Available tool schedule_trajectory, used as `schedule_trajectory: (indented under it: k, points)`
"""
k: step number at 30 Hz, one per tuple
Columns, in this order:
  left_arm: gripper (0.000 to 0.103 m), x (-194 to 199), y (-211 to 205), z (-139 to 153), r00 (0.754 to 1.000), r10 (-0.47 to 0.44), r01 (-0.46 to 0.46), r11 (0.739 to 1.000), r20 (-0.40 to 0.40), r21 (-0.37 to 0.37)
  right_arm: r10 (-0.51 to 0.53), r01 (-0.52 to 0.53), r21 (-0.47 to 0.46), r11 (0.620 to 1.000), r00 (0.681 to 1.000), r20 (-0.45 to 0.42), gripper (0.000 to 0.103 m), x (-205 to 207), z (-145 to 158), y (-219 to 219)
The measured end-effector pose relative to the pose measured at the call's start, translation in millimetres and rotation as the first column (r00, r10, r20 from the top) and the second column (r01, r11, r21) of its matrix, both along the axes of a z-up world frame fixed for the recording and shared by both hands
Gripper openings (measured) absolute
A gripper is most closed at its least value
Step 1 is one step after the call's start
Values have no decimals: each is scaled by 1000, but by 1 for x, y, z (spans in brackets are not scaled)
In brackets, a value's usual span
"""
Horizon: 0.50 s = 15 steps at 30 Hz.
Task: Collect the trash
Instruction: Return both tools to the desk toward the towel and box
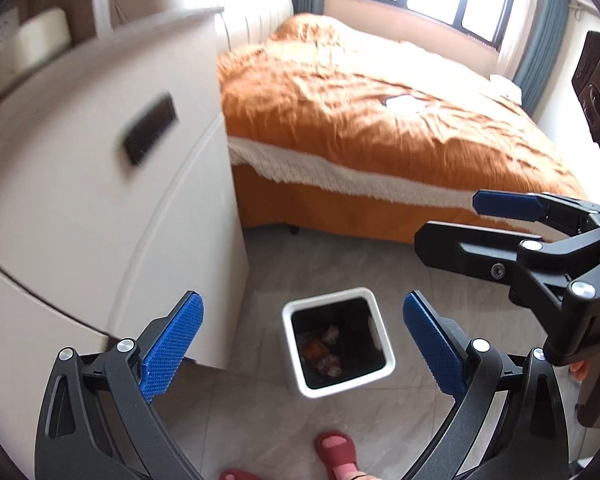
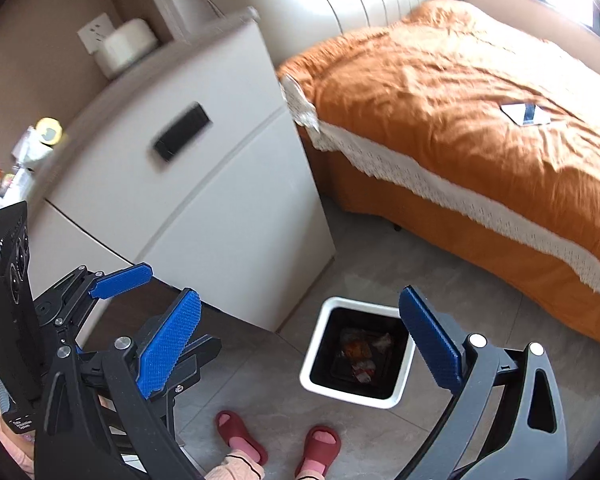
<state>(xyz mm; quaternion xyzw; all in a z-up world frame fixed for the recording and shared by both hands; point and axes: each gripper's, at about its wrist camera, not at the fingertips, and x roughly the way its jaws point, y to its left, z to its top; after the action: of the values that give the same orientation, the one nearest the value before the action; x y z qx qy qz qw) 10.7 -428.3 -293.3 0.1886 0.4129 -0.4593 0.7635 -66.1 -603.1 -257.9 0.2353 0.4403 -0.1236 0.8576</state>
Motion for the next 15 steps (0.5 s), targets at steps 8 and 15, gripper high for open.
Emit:
schedule_trajectory:
  k: [8,15]
  points:
    - [98,15,57,102,986,145,-136,985,83,-105,90,-84,-51,995,987,130,99,28,87,32]
    - [98,41,124,153,931,323,-300,943,172,-145,214,-196,-104,975,956,203,99,67,138,80]
